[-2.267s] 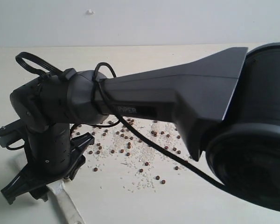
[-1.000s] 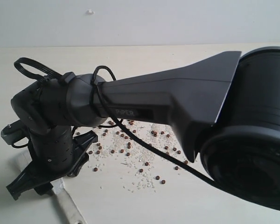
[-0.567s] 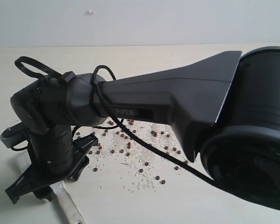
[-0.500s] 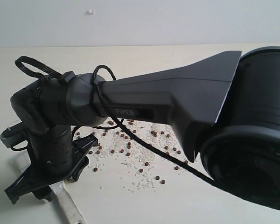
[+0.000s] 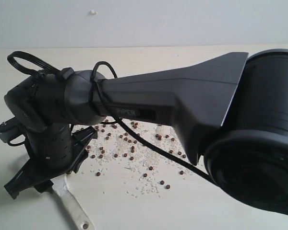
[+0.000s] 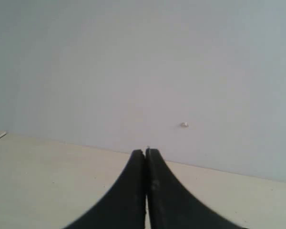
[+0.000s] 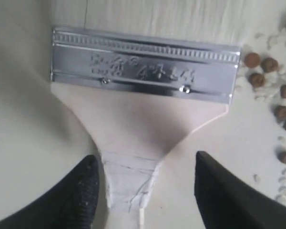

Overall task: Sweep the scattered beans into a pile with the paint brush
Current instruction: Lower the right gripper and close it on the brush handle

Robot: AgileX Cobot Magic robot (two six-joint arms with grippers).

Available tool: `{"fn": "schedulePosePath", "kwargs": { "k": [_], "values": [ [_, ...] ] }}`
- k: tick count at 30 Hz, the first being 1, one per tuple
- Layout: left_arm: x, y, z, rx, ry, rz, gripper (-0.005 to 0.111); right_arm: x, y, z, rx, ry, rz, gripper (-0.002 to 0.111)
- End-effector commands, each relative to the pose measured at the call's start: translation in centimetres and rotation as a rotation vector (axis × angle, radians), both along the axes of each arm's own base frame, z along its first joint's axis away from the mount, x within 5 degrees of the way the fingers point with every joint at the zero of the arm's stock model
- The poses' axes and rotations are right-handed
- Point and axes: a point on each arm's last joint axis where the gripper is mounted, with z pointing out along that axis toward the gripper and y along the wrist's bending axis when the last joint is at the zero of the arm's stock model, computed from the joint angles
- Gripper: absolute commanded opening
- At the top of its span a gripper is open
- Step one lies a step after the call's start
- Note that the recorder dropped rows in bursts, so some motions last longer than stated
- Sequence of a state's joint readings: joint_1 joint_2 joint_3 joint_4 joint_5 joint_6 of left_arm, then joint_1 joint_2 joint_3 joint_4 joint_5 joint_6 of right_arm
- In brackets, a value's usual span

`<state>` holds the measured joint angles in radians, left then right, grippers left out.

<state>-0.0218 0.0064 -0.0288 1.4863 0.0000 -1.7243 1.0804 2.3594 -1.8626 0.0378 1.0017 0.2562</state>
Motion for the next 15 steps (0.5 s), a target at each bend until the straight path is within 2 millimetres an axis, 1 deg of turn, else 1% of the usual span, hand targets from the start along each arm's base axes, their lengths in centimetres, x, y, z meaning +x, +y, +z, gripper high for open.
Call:
{"fn": "schedulePosePath", "kwargs": {
  "k": [1,4,11,15],
  "values": [
    [-0.1,0.0,0.0,-0.001,-0.005,0.002,0.0,-0.4,-0.1,0.3,-0.014,0.03,0.056,0.055],
    [-0.1,0.0,0.0,-0.001,-0.005,0.002,0.0,-0.5,-0.2,0.3,-0.029,0.045,0.058,0.055],
    [-0.1,0.0,0.0,-0.001,-0.005,0.002,0.0,-2.0,0.6,0.3,-0.031,0.022,0.105,0.055],
    [-0.1,0.0,0.0,-0.001,-0.005,0.002,0.0,-1.9,0.6,0.3,-0.033,0.017,0.102,0.055]
  ]
}}
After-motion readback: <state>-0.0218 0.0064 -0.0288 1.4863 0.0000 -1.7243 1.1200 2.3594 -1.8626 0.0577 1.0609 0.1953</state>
